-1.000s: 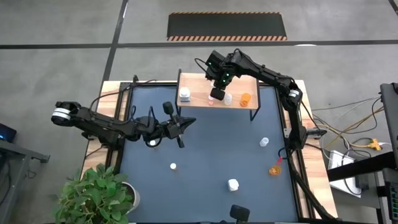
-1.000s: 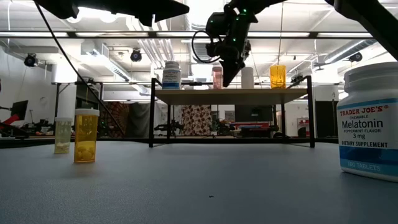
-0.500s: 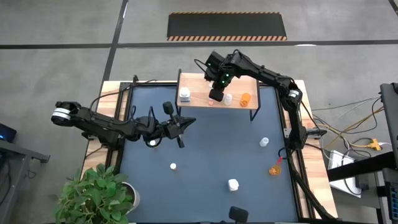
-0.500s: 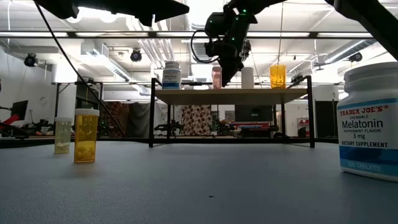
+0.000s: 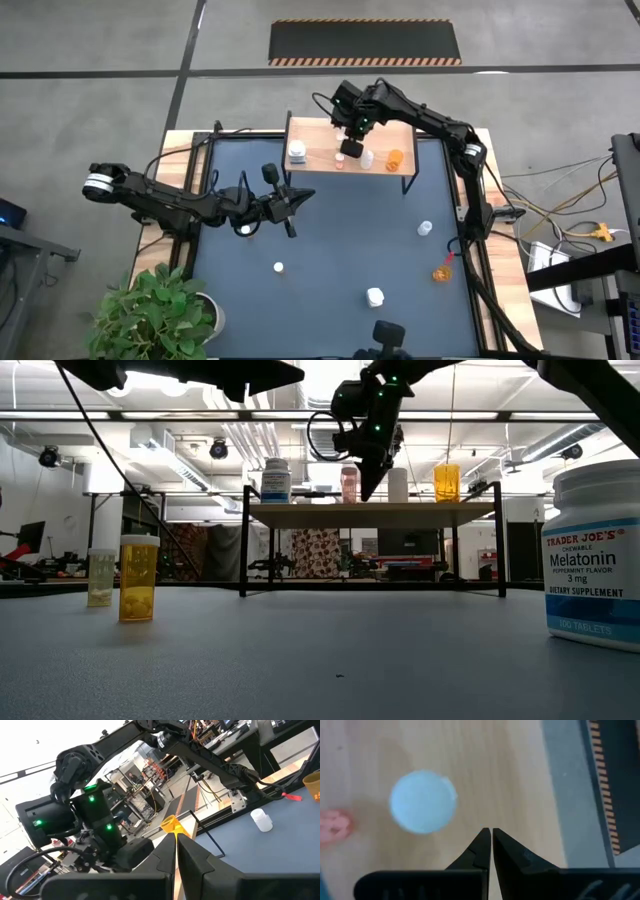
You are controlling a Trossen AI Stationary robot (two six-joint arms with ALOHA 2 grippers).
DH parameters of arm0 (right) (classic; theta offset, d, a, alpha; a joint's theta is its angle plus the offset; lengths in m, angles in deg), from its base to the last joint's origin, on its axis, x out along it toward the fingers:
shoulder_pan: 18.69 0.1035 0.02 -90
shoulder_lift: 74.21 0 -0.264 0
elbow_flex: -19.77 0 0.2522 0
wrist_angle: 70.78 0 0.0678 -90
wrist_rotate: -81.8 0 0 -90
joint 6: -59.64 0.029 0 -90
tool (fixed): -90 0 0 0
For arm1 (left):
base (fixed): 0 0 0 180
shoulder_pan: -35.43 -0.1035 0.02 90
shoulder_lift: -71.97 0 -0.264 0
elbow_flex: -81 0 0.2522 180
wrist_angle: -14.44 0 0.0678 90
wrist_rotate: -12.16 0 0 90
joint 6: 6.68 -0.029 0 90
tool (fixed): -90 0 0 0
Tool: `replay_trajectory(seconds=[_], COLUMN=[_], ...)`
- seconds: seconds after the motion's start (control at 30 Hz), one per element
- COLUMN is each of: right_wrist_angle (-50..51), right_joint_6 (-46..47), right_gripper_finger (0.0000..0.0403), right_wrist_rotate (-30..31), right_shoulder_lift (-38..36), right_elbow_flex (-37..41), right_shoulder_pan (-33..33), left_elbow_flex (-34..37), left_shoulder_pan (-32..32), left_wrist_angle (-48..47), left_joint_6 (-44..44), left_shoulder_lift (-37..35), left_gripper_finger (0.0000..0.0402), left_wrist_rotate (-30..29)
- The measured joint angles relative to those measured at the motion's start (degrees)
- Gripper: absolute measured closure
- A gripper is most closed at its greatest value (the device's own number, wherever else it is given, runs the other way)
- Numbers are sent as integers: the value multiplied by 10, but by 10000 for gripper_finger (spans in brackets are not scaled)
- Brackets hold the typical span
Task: Pick and place medicine bottles onto shelf by color
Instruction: Put the right yellow pill bottle on the shelf, then put the white pill bottle on the shelf
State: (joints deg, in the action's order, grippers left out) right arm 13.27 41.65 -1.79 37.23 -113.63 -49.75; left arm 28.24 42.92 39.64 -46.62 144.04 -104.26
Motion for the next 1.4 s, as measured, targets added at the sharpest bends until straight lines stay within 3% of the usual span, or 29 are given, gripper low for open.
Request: replay_trajectory(seconds=[0.23,0.5,1.4], right_wrist_angle=[-48,-50,-29], right_joint_6=[-64,-120,-136], right_gripper_finger=[394,394,394], right_wrist_rotate=[-16,-139,-139], right_shoulder_lift=[0,0,0], right_elbow_flex=[-1,-4,-12], right_shoulder_pan=[-13,-17,-15], left_elbow_flex=[0,0,0], left_shoulder_pan=[0,0,0], left_wrist_angle=[0,0,0], left_joint_6=[-10,-17,-40], left_shoulder_lift=[0,0,0], left_gripper_finger=[402,402,402], left_wrist_rotate=[0,0,0])
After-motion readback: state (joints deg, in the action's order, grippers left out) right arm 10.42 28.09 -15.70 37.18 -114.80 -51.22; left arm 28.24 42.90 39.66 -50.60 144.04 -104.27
